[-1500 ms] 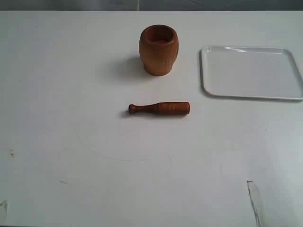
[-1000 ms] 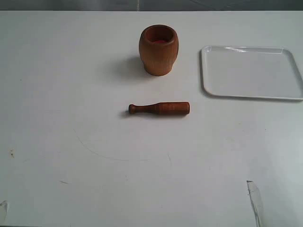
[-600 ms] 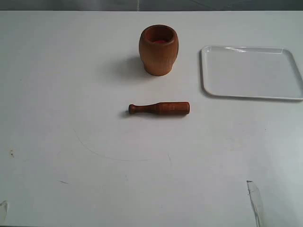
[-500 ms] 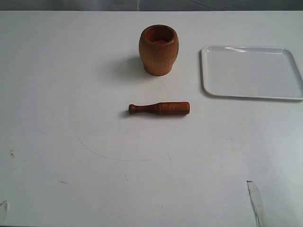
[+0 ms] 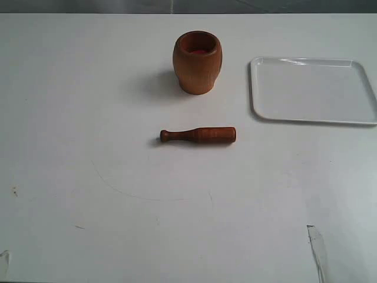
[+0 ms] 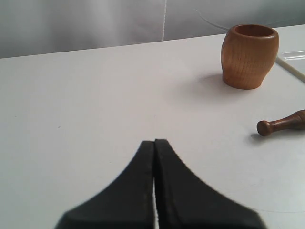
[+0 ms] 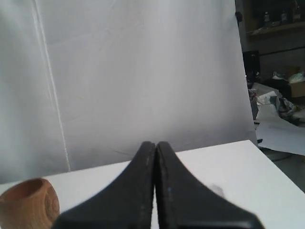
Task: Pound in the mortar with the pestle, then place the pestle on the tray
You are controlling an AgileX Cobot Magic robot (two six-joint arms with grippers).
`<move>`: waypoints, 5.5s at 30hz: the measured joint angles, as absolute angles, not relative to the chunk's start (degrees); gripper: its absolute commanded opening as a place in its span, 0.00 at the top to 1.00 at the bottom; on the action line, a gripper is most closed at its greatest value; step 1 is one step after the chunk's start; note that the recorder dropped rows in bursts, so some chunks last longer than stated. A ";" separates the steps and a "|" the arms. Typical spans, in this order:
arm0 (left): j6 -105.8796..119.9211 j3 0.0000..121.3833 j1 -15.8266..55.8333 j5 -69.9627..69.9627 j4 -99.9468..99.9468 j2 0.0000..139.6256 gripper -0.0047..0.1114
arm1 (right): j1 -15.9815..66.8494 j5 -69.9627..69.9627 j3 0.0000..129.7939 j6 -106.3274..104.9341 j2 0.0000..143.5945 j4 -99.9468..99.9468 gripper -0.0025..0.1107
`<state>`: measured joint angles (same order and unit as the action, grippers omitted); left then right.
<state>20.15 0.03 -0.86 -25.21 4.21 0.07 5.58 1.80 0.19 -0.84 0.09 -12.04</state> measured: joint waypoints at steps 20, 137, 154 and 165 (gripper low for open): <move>20.15 0.03 -0.86 -25.21 4.21 0.07 0.96 | 5.58 3.04 24.48 0.00 4.74 -2.99 0.98; 20.15 0.03 -0.86 -25.21 4.21 0.07 0.96 | 42.66 56.46 53.61 -15.50 102.37 -13.20 0.98; 20.15 0.03 -0.86 -25.21 4.21 0.07 0.96 | 32.41 68.43 60.95 14.52 120.42 10.66 0.98; 20.15 0.03 -0.86 -25.21 4.21 0.07 0.96 | 32.41 68.36 63.08 13.89 127.55 10.89 0.98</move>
<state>20.15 0.03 -0.86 -25.21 4.21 0.07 32.41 68.36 63.08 13.89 127.55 10.89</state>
